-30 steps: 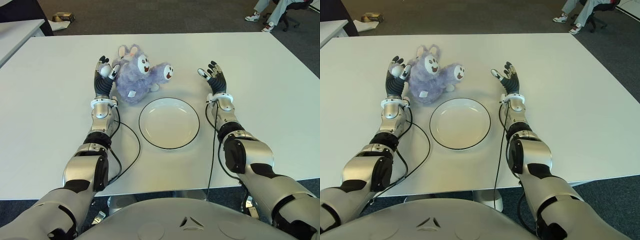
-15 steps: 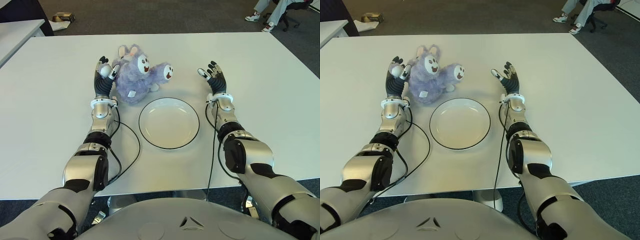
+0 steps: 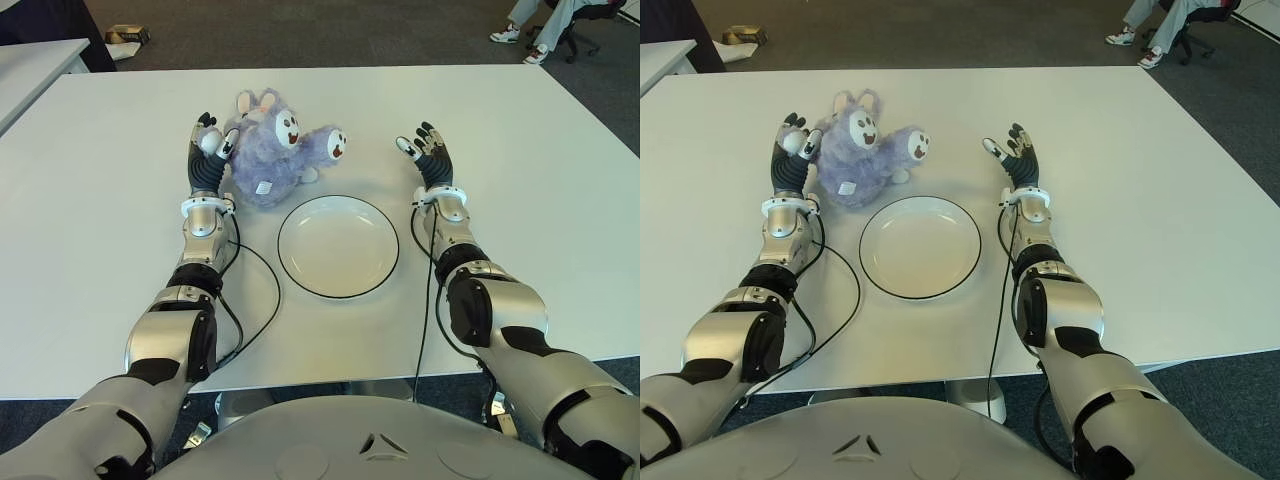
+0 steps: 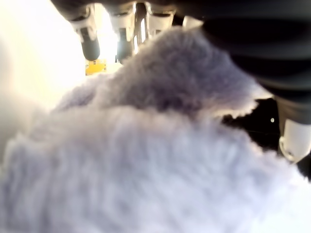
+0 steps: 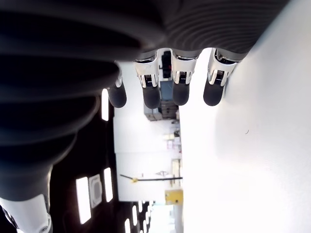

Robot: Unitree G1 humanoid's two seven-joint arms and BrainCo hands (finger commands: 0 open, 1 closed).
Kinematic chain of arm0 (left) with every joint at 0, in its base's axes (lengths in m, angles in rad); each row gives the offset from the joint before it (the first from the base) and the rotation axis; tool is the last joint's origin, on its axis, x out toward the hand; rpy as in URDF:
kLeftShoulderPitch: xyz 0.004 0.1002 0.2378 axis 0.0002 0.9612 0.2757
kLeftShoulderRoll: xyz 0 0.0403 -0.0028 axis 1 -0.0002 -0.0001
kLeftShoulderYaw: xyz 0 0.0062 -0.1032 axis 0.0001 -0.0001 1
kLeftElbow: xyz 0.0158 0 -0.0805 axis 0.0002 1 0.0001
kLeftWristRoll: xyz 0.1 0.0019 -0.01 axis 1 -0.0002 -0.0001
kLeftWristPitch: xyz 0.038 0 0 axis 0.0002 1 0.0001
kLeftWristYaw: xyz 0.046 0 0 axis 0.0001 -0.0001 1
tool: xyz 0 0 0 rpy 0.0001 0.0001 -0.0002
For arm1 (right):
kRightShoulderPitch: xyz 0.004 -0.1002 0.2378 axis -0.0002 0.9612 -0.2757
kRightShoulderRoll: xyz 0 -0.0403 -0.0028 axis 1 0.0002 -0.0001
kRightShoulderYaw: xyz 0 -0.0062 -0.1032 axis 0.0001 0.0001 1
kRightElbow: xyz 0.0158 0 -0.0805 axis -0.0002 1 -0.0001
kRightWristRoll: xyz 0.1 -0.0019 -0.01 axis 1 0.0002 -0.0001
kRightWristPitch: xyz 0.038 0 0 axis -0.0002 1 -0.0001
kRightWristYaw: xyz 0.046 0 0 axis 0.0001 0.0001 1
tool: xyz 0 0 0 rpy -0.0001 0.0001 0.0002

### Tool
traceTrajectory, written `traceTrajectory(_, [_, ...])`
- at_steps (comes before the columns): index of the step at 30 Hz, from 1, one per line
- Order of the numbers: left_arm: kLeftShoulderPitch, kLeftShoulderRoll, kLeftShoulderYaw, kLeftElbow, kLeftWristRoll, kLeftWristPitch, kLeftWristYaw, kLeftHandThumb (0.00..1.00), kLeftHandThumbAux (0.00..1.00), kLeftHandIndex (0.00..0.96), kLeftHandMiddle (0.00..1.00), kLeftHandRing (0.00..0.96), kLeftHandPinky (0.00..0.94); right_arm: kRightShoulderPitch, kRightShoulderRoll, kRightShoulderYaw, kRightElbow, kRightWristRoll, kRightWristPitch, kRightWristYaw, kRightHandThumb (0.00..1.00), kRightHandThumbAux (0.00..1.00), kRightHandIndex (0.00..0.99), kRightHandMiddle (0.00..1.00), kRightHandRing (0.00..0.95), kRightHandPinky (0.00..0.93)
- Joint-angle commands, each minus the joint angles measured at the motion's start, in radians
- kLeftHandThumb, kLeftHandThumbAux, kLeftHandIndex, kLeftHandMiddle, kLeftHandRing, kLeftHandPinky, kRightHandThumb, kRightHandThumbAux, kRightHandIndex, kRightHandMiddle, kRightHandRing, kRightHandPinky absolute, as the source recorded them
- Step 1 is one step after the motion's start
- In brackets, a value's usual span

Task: Put the doll into the plate.

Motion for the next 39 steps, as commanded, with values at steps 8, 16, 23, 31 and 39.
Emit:
traceTrajectory(8, [0.124,-0.033,-0.009,0.082,0.015,0.001,-0.008,0.000,0.489,0.000,0.094,0.076,0.040,0.084,0.025,-0.013,0.051,0.015,0.052,0.009,0.074,0.659,0.019,0.047,0.035,0.028])
traceTrajectory(16, [0.125,-0.035,-0.009,0.083,0.013,-0.005,-0.011,0.000,0.490,0.000,0.101,0.083,0.044,0.084,0.024,-0.016,0.051,0.013,0.050,0.015,0.071,0.661,0.019,0.045,0.035,0.032])
traceTrajectory(23, [0.126,-0.035,-0.012,0.076,0.016,-0.006,-0.007,0.000,0.495,0.000,0.099,0.080,0.031,0.078,0.024,-0.018,0.050,0.014,0.053,0.018,0.069,0.656,0.019,0.046,0.037,0.038])
traceTrajectory(31, [0.123,-0.032,-0.016,0.077,0.022,-0.004,-0.002,0.000,0.491,0.000,0.082,0.066,0.026,0.073,0.023,-0.024,0.050,0.016,0.056,0.023,0.078,0.649,0.022,0.051,0.039,0.038])
traceTrajectory(39, [0.118,-0.026,-0.013,0.079,0.017,0.005,-0.006,0.000,0.490,0.000,0.081,0.063,0.020,0.069,0.021,-0.020,0.050,0.011,0.060,0.028,0.075,0.646,0.018,0.055,0.040,0.026])
